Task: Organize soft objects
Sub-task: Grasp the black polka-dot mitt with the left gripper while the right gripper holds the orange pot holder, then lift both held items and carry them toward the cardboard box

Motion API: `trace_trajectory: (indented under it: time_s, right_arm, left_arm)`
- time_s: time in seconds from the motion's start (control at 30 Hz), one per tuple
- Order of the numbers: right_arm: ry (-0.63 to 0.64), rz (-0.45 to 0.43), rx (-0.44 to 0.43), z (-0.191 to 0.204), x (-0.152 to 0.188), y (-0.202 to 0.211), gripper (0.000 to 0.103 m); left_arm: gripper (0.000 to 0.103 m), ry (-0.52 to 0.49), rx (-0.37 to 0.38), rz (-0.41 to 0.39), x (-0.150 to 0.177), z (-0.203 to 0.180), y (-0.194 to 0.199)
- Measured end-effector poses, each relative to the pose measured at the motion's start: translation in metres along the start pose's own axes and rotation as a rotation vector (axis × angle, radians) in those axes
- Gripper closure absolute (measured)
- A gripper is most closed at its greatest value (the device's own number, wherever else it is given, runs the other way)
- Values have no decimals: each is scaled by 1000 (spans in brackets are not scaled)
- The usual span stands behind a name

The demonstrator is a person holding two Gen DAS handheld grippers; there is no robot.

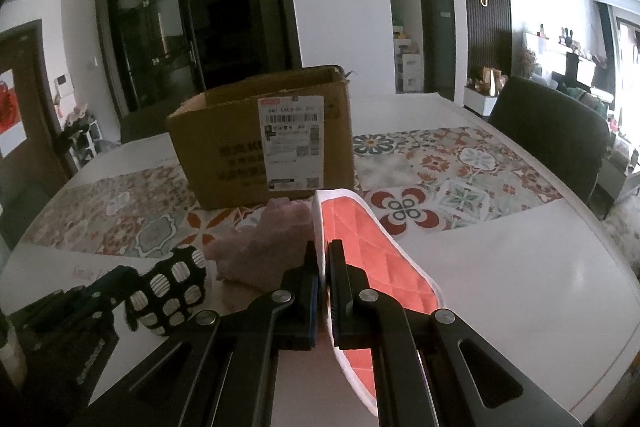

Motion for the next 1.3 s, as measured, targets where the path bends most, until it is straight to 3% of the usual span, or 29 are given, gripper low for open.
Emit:
trace_trajectory:
  time_s: [0.1, 0.17, 0.4, 0.53, 0.63, 0.77, 1.3]
  right_arm:
    - [-6, 3, -3, 0, 0, -1, 98]
    - [-6, 3, -2, 0, 0, -1, 98]
    - [-12, 5, -1, 0, -2, -5, 98]
    - [-17, 11, 5, -1, -3, -8, 98]
    - [-14, 15, 9, -1, -1, -11, 98]
    - [-16, 20, 9, -1, -1, -12, 98]
    - [-21, 1, -6, 0, -3, -6, 98]
  left_arm:
    - [84, -14, 3, 17, -1, -1, -7]
    - [69, -3, 30, 27, 0, 1, -12]
    - [45, -35, 36, 52, 2, -4, -26]
    - [47, -39, 45, 93, 7, -6, -39]
    - [56, -29, 77, 131, 11, -7, -49]
    - [77, -58, 98, 140, 12, -13, -54]
    - [90, -12, 118, 1, -4, -2, -12]
Point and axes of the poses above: each gripper's, at about its wrist camera, not at the fingertips, and y roughly against the way its jaws point, z to its left, x to its underside, the point moved 1 cm from there along -y, roughly the way its jaws point, and after that the axes turned 14 degrees about -y, right-handed, at the moved point
